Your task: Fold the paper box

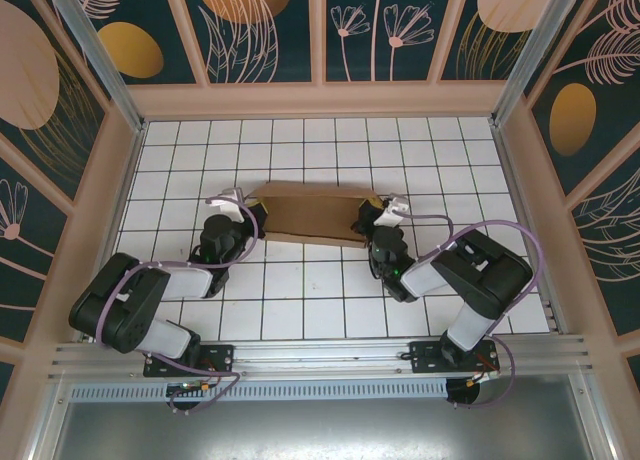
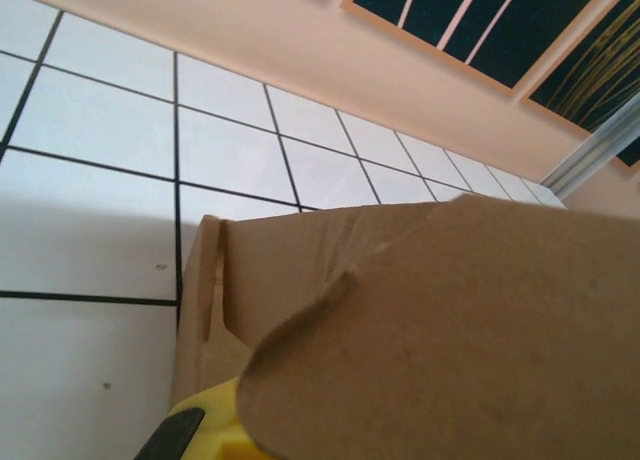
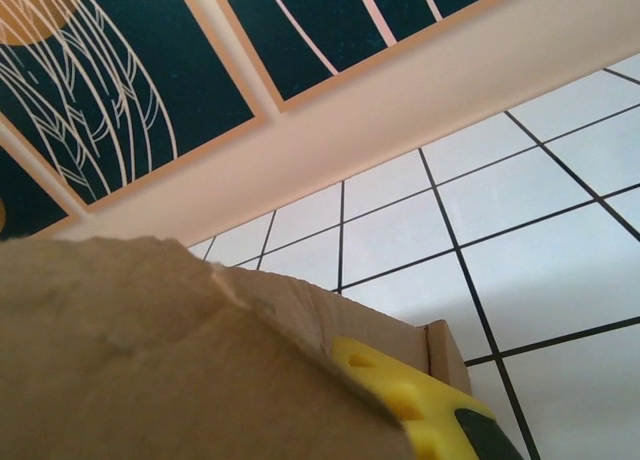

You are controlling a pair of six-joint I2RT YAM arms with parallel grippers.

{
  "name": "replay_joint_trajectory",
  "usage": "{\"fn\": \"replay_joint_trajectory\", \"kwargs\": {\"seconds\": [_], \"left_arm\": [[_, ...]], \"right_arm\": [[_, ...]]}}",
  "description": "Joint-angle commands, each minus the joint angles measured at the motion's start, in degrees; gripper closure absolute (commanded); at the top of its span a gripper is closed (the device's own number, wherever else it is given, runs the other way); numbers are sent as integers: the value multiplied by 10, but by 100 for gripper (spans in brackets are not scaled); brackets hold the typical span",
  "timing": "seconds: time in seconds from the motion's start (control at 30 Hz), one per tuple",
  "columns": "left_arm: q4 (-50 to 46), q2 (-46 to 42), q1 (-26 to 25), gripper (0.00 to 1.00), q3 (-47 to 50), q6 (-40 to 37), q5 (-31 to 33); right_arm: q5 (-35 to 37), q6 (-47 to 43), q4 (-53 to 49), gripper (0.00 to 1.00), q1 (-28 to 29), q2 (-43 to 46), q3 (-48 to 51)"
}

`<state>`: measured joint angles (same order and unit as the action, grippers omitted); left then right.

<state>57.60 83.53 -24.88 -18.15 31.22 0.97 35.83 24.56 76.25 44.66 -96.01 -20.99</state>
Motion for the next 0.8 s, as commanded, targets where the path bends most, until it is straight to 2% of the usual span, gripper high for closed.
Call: {"fn": "replay_joint_trajectory", "kwargs": {"seconds": [0.0,0.1,0.2,0.33,0.4,0.57,0.7,0.77], "left_arm": [[-77,1,-4,100,22,20,32],[-85,1,-4,100,31,27,47],[-86,1,-4,100,39,24,60],[-95,-3,-5,100,37,10,74],[-98,-6,-5,100,35,4,76],[-101,-4,-8,100,24,-15,68],[-101,1,-13,100,21,-24,67],[-100,3,-14,100,20,-27,65]], "right_arm": [[-8,15,-34,98,12,-20,30],[-9,8,-20,97,15,-19,43],[-30,-15,35,92,15,-23,68],[-69,-73,163,74,16,-17,114],[-79,-98,196,70,16,1,133],[-57,-103,168,63,18,89,173],[0,-95,121,60,20,185,213],[14,-118,97,59,21,244,221]]}}
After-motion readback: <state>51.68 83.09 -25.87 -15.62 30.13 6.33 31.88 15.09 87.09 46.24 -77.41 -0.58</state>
